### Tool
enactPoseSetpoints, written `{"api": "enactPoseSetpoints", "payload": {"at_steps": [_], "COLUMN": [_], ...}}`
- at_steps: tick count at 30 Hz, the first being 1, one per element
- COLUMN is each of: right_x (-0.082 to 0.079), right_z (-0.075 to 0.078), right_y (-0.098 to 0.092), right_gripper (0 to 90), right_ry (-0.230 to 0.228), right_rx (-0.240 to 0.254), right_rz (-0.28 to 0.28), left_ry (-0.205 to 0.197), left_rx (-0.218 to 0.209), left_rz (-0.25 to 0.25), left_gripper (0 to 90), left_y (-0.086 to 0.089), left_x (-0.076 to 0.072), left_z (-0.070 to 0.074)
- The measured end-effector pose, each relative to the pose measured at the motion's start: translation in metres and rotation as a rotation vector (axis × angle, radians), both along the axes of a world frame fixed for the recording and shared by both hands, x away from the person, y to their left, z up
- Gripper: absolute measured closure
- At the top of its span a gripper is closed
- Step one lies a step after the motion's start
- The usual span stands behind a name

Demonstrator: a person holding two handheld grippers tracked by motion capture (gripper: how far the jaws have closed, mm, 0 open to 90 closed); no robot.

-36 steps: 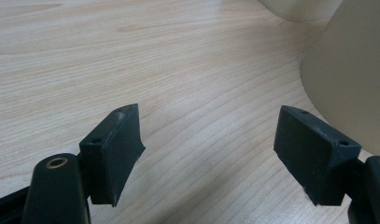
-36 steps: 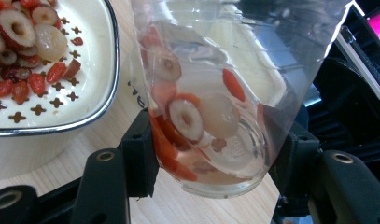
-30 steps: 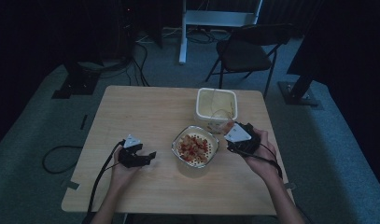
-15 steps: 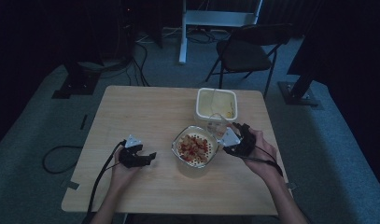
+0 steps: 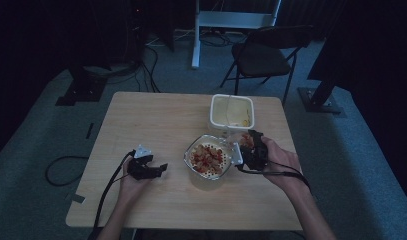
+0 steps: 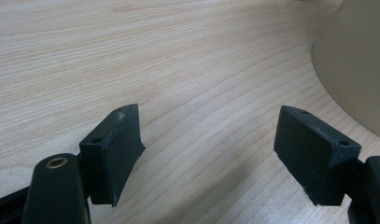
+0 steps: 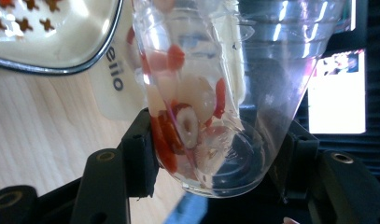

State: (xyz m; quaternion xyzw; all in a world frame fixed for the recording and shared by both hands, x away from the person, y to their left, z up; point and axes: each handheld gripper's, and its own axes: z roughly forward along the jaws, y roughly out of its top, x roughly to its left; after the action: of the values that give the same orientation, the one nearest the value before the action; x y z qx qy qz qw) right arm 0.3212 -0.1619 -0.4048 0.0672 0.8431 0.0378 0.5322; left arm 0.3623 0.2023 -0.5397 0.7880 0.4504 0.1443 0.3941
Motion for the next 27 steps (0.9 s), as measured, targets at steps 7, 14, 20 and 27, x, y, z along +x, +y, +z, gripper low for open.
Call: {"api": "enactPoseSetpoints", "payload": {"at_steps": [7,14,20,27], "right_x": [-0.003,-0.005,-0.006,-0.006], "right_z": [0.000,0.002,0.001,-0.001], "right_y": [0.008,0.012,0.014,0.016], "right_gripper": [43.1,43.2,43.2,43.2], "right_ry": [-0.063,-0.110,-0.132,-0.140], "right_rx": [-0.118,-0.191,-0.235,-0.279], "right_rz": [0.019,0.028,0.036,0.038], "left_ry": [0.003,0.002,0.002,0.001], "left_rx": [-0.002,-0.001,0.003,0.005], "left_rz": [-0.001,-0.002,-0.002,-0.004], "left_gripper": [24.0,24.0,24.0,24.0], "left_y": [0.000,-0.001,-0.001,-0.001], "left_x": [0.000,0.000,0.000,0.000], "left_z": [-0.001,-0.001,-0.001,-0.001]}}
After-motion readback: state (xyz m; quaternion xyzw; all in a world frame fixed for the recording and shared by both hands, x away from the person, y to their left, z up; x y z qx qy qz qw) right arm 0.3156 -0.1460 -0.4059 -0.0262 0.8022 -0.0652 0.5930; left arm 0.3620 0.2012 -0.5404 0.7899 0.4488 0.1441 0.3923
